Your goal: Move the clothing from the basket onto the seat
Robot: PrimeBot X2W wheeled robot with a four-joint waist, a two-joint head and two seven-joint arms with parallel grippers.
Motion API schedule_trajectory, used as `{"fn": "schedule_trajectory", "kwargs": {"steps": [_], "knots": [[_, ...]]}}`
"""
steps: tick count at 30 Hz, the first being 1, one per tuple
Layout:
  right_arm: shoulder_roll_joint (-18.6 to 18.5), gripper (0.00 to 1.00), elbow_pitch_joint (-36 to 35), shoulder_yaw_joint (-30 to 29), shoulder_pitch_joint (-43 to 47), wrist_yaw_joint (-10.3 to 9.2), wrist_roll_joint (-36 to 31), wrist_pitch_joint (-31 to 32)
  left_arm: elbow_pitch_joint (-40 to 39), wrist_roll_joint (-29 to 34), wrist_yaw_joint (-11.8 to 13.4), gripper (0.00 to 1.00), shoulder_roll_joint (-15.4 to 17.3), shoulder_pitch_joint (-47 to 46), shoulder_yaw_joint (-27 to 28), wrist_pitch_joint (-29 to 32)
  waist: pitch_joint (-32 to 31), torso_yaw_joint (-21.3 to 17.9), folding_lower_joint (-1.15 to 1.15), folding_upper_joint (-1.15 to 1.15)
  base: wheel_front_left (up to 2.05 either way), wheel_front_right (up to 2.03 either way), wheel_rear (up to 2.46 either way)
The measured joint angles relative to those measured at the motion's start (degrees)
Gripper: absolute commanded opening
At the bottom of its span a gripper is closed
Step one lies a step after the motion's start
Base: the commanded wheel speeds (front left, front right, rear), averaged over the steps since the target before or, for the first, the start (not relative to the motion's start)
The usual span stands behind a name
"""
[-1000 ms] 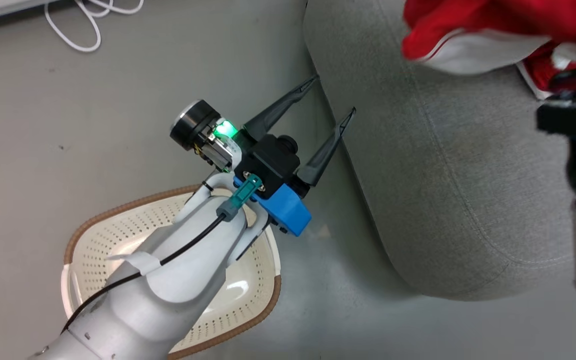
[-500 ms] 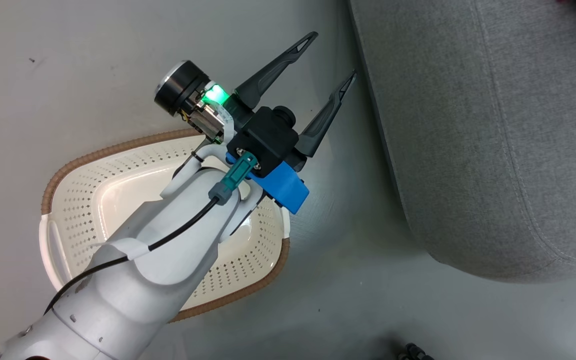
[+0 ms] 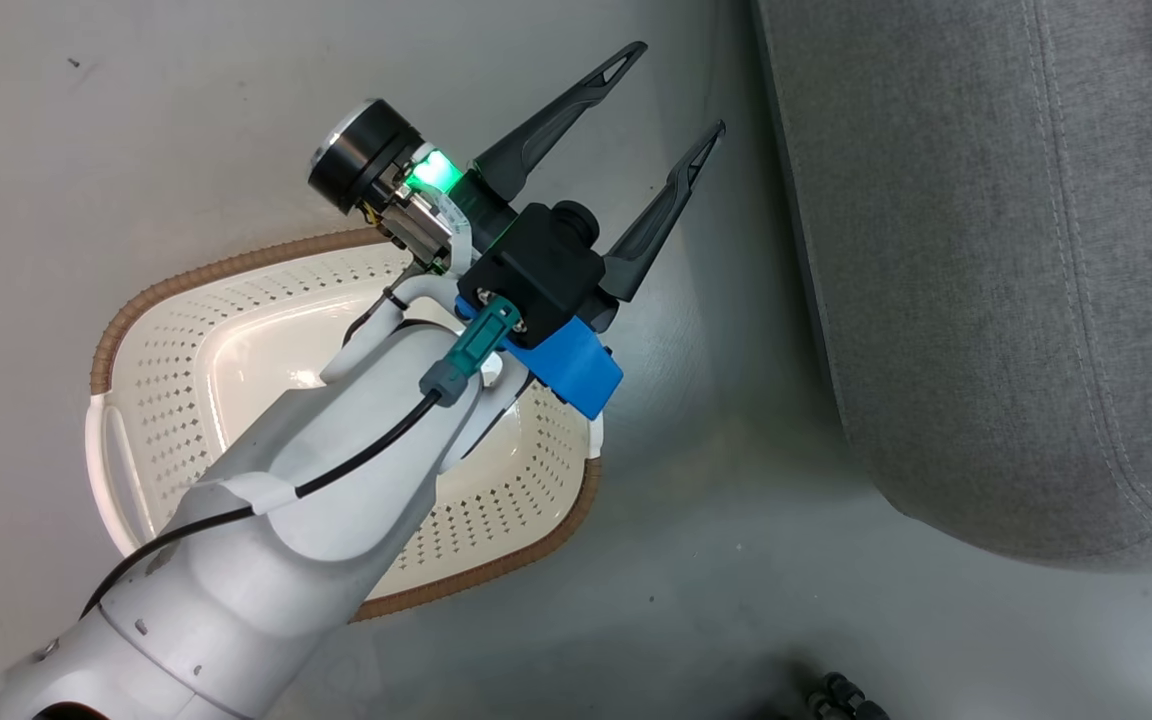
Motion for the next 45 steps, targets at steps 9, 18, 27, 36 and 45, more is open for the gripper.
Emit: {"fn": "schedule_trajectory", "kwargs": {"steps": [9, 18, 27, 36, 45], "knots": [[1.9, 1.00, -1.0, -2.0, 2.2, 0.00, -0.5, 0.0, 0.5, -0.4, 0.3, 1.00, -0.1, -0.1, 0.0, -0.1, -1.1, 0.1, 0.00, 0.00, 0.00, 0.00, 0.00], [6.5, 1.00, -7.3, -4.0, 15.3, 0.00, -3.3, 0.0, 0.0, -2.0, 1.2, 1.00, -1.0, 3.1, 1.5, -0.3, -7.5, 0.4, -0.01, 0.00, 0.00, 0.00, 0.00], [11.8, 1.00, -18.5, -1.0, 25.9, 0.00, -5.0, 0.0, -2.9, -3.4, 2.3, 1.00, -1.2, 11.9, 7.0, -0.3, -17.4, 0.7, -0.01, 0.00, 0.00, 0.00, 0.00], [15.8, 1.00, -27.4, 7.2, 34.2, 0.00, -5.0, 0.0, -6.4, -3.3, 4.4, 1.00, -0.4, 20.7, 16.8, -0.3, -26.6, 3.3, -0.02, 0.00, 0.00, 0.00, 0.00], [18.3, 1.00, -30.5, 14.5, 40.5, 0.00, -4.4, 0.0, -9.1, -1.7, 4.1, 1.00, -0.3, 29.4, 26.5, -0.4, -32.9, 8.0, -0.02, 0.00, 0.00, 0.00, 0.00]]}}
